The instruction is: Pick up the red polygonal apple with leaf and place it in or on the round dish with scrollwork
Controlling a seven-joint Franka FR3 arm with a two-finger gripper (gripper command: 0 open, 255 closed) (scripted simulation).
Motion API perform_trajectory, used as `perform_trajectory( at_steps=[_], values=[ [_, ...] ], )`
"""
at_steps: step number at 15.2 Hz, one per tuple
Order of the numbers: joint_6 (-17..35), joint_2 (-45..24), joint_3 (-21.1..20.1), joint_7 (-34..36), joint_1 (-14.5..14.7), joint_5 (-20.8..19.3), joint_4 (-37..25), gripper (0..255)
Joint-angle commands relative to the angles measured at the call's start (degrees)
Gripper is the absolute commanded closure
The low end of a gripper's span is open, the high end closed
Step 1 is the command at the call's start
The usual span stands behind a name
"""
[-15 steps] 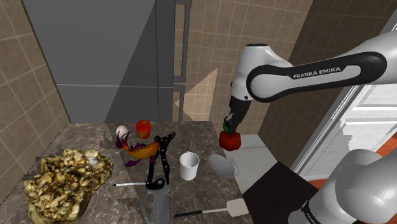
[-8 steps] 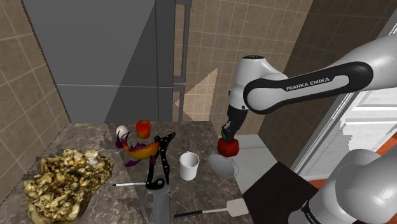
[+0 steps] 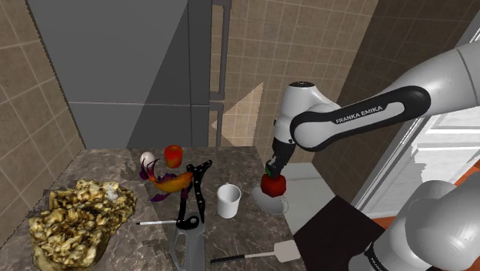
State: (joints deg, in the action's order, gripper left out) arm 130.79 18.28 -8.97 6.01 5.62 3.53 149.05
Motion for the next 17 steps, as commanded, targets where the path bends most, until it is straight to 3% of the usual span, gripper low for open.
perform_trajectory(
  at_steps=[1, 5, 13, 14, 17],
  values=[
    [2.0, -1.1, -0.2, 0.2, 0.1, 0.0, 0.9, 255],
    [5.7, -3.5, -0.5, 0.5, -0.1, -0.2, 2.2, 255],
    [5.7, -3.5, -0.4, 0.5, -0.1, -0.2, 2.2, 255],
    [5.7, -3.5, -0.4, 0.5, -0.1, -0.2, 2.2, 0],
    [5.7, -3.5, -0.4, 0.5, -0.1, -0.2, 2.2, 0]
  ],
)
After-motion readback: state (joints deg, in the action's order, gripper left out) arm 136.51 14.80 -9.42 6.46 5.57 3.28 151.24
